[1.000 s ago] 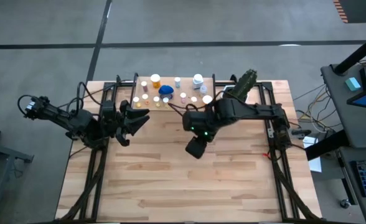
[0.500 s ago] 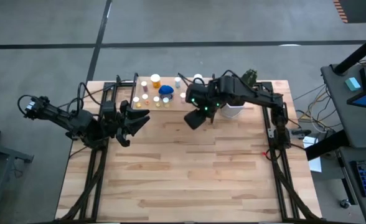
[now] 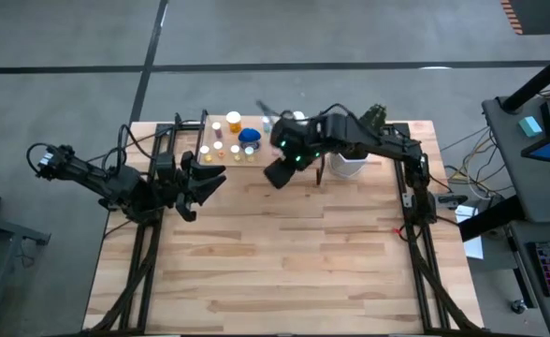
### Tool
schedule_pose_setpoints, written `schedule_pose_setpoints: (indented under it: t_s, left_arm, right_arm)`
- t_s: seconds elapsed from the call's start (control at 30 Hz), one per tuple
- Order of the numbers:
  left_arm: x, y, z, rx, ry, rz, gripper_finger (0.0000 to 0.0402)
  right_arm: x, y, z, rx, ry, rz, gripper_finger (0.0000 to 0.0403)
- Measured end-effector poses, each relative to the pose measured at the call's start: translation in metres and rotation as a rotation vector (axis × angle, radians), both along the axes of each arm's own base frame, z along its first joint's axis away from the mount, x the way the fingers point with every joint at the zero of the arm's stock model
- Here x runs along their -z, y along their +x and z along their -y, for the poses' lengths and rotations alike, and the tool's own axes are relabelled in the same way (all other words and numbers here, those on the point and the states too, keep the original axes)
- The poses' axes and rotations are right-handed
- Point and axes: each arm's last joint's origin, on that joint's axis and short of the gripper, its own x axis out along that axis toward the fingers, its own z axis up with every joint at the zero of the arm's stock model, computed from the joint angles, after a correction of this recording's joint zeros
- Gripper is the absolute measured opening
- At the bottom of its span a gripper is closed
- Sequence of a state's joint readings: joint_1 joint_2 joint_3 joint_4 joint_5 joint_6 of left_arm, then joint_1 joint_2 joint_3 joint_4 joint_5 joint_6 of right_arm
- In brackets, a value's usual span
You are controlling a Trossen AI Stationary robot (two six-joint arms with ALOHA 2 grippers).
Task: Pick and place medicine bottles onto shelf by color
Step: Put the light blue pill bottle on the shelf
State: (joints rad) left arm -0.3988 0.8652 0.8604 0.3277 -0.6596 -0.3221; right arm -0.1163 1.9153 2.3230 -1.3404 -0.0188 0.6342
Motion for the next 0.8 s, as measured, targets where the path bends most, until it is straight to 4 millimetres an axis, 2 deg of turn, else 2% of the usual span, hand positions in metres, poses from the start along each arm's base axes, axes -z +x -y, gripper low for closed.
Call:
schedule_pose_setpoints:
  t_s: [0.13, 0.37, 0.47, 0.57, 0.67, 0.8]
  left_arm:
    - [0.01, -0.001, 0.002, 0.045, 0.119, -0.125, 0.0144]
    - [0.047, 0.0, 0.003, 0.084, 0.184, -0.473, 0.0144]
    - [0.057, 0.003, 0.005, 0.087, 0.212, -0.556, 0.0144]
    - [0.07, 0.007, 0.008, 0.118, 0.228, -0.62, 0.0144]
    - [0.081, 0.009, 0.011, 0.15, 0.239, -0.651, 0.0144]
    - [0.108, 0.01, 0.012, 0.151, 0.259, -0.718, 0.0144]
  right_arm:
    - [0.012, 0.007, -0.004, -0.019, 0.003, -0.042, 0.0103]
    - [0.03, 0.026, -0.009, -0.09, -0.05, -0.047, 0.0103]
    - [0.039, 0.033, -0.02, -0.167, -0.079, -0.068, 0.0103]
    - [0.05, 0.038, -0.042, -0.266, -0.08, -0.105, 0.0103]
    - [0.072, 0.043, -0.058, -0.298, -0.073, -0.211, 0.0102]
    - [0.099, 0.058, -0.064, -0.313, -0.081, -0.252, 0.0102]
